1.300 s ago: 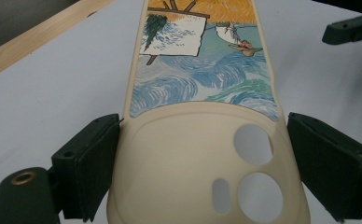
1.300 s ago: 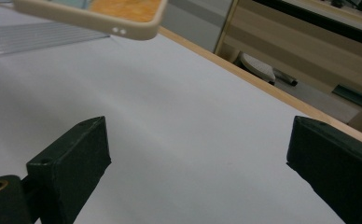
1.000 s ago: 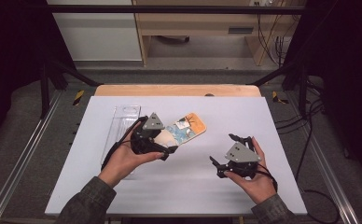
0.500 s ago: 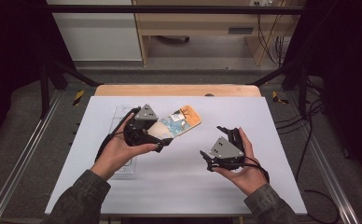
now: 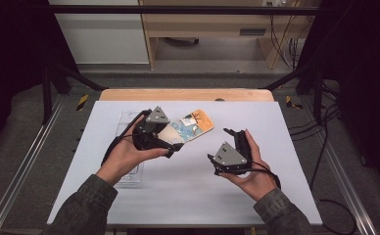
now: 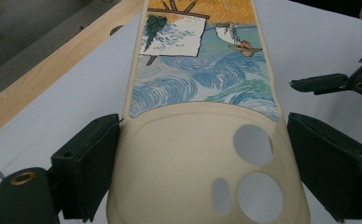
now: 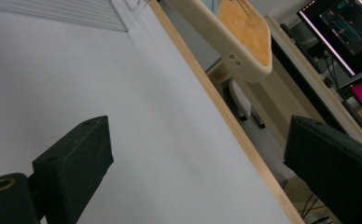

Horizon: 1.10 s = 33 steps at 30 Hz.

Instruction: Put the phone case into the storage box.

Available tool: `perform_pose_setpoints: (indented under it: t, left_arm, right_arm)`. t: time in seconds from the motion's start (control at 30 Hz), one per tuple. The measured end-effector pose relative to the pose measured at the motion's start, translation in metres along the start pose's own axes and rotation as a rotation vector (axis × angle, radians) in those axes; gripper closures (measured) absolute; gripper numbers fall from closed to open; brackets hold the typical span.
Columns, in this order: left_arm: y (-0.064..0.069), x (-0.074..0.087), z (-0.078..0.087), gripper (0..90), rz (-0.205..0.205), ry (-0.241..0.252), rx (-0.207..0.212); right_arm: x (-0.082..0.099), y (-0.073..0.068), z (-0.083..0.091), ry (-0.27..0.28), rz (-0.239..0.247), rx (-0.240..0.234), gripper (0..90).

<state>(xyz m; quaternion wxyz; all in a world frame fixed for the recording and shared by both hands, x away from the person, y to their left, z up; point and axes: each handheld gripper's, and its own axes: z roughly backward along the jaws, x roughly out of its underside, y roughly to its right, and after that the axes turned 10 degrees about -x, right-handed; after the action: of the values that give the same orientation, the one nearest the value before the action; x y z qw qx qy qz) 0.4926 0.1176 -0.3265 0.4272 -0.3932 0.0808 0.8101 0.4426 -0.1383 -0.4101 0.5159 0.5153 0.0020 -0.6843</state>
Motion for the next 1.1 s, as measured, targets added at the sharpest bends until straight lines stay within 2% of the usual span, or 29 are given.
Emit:
perform_pose_setpoints:
  t: [0.4, 0.67, 1.1]
  left_arm:
    - [0.004, -0.002, -0.001, 11.6, -0.021, -0.023, 0.006]
    - [0.008, -0.003, -0.001, 11.6, -0.035, -0.033, 0.013]
    - [0.009, 0.002, 0.001, 11.6, -0.026, -0.031, 0.021]
  right_arm:
    - [-0.011, -0.005, -0.003, -0.003, 0.092, 0.024, 9.3]
    - [-0.017, -0.009, -0.006, 0.006, 0.133, 0.044, 11.1]
    - [-0.028, -0.017, -0.010, 0.005, 0.243, 0.080, 16.4]
